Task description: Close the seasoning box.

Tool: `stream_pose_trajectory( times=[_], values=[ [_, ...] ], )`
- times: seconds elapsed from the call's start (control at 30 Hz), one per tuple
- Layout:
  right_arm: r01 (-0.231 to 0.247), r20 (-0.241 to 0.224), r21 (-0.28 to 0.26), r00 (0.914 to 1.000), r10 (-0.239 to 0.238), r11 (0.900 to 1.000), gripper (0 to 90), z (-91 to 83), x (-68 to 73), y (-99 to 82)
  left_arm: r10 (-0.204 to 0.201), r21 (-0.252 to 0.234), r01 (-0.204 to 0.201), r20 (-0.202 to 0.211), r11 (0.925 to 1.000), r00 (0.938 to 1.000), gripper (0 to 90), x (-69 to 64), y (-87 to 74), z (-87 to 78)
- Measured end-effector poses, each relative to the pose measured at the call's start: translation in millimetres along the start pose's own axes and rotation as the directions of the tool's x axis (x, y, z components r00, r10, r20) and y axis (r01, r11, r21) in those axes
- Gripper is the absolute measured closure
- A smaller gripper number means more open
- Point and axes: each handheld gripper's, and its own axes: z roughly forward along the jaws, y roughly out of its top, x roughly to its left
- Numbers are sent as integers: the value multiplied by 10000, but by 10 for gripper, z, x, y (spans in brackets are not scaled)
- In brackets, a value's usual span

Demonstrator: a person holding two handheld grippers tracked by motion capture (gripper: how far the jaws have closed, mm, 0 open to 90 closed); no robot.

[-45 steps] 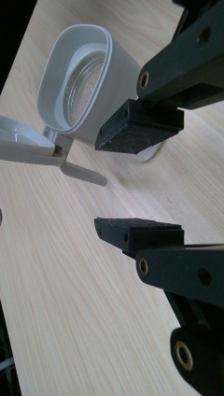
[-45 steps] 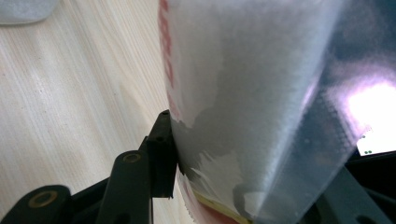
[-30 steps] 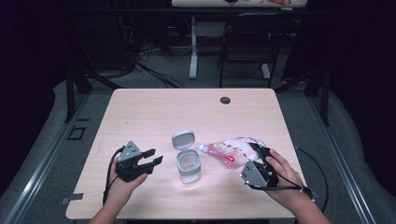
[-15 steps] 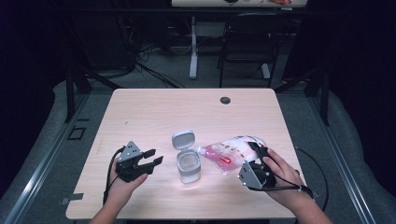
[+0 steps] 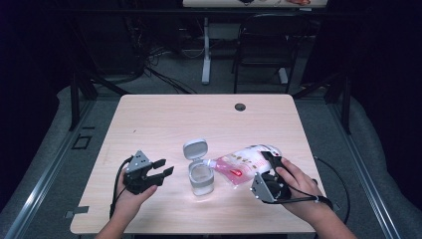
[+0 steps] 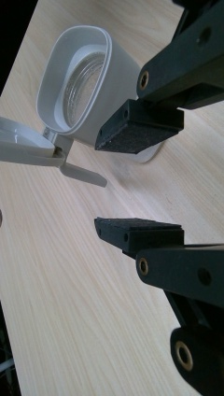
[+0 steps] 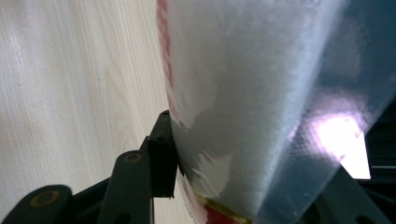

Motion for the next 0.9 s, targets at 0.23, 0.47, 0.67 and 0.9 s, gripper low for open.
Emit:
stream_pose_trajectory(
  times=[0.23,0.47,0.67,0.9],
  values=[
    [113,-18,-32,9999,-113,9999,545,9,-3,2,-12,12,12,15,10000,10000,562,-3,-1,3],
    [375,-50,60,9993,-375,9993,545,0,-22,16,1,60,-1,24,10000,10000,562,-5,1,2],
    [600,49,33,9982,-600,9982,546,1,-24,37,1,62,-1,29,10000,10000,562,-9,1,0],
    [889,103,122,9960,-890,9960,547,23,4,53,24,35,-24,47,10000,10000,561,-15,5,-1]
  ],
)
